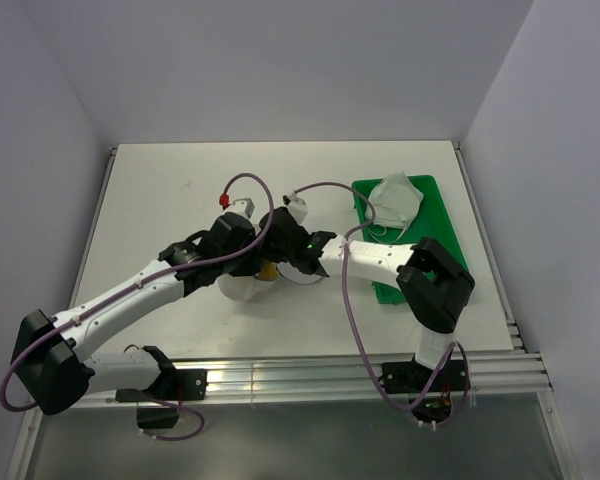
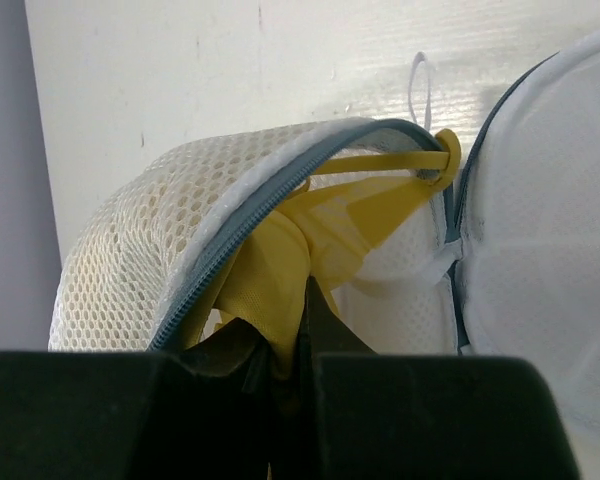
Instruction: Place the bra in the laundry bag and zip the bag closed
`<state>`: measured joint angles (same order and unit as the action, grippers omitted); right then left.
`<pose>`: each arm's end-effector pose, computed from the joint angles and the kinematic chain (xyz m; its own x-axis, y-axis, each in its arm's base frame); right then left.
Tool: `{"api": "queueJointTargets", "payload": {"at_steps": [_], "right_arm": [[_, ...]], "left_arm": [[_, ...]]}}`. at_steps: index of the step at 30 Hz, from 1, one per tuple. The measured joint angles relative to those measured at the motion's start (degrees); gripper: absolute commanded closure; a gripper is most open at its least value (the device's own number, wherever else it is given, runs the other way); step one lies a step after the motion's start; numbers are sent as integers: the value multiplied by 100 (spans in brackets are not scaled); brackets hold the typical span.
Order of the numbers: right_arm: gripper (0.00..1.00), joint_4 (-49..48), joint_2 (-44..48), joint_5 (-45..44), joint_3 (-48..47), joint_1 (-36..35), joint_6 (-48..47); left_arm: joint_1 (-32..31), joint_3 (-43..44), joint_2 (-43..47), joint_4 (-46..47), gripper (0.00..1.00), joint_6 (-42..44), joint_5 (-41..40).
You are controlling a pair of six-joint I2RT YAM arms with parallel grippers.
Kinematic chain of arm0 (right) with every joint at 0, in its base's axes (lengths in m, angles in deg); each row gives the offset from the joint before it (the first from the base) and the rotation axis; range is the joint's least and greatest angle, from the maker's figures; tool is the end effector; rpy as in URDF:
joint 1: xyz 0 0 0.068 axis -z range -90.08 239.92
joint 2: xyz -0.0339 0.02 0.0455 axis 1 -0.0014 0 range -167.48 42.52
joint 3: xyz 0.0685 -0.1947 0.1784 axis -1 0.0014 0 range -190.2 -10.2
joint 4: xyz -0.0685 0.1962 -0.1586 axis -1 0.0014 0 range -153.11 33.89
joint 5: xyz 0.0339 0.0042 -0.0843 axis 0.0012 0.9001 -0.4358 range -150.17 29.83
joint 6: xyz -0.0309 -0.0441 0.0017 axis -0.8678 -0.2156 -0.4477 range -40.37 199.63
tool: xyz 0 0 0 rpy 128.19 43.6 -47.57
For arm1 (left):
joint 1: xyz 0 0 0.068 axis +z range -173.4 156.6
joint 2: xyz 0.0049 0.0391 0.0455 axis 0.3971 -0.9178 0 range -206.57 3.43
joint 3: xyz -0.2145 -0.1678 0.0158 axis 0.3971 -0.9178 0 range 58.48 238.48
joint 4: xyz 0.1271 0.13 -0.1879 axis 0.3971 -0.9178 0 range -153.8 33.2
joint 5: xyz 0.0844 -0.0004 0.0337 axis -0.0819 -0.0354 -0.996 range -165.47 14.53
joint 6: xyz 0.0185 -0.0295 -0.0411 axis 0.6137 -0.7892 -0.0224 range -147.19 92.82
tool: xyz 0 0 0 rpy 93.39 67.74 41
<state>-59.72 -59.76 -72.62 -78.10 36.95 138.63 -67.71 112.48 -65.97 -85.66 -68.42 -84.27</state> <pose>0.2459 0.3132 0.2161 -0.7702 0.3688 -0.5203 -0.0325 0.7922 0.6094 0.1880 -0.1759 0.2772 -0.7790 -0.1499 -0.6089 0.1311 0.9107 -0.3918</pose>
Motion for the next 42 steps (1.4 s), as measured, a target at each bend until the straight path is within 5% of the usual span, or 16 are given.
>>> {"api": "queueJointTargets", "payload": {"at_steps": [4, 8, 13, 32, 42], "right_arm": [[92, -157, -74, -168, 20, -42, -20], [46, -380, -129, -138, 227, -42, -46], [31, -299, -96, -96, 282, -13, -114], [27, 396, 793, 328, 308, 72, -33], [25, 452, 2074, 479, 1504, 267, 166]], "left_arm": [[2, -90, 7, 79, 100, -131, -166], [11, -411, 50, 387, 100, -293, -192], [50, -627, 238, 581, 100, -505, -376], [525, -2006, 1731, 973, 100, -1622, -1178], [1099, -2306, 2028, 286, 100, -2430, -1375]]}}
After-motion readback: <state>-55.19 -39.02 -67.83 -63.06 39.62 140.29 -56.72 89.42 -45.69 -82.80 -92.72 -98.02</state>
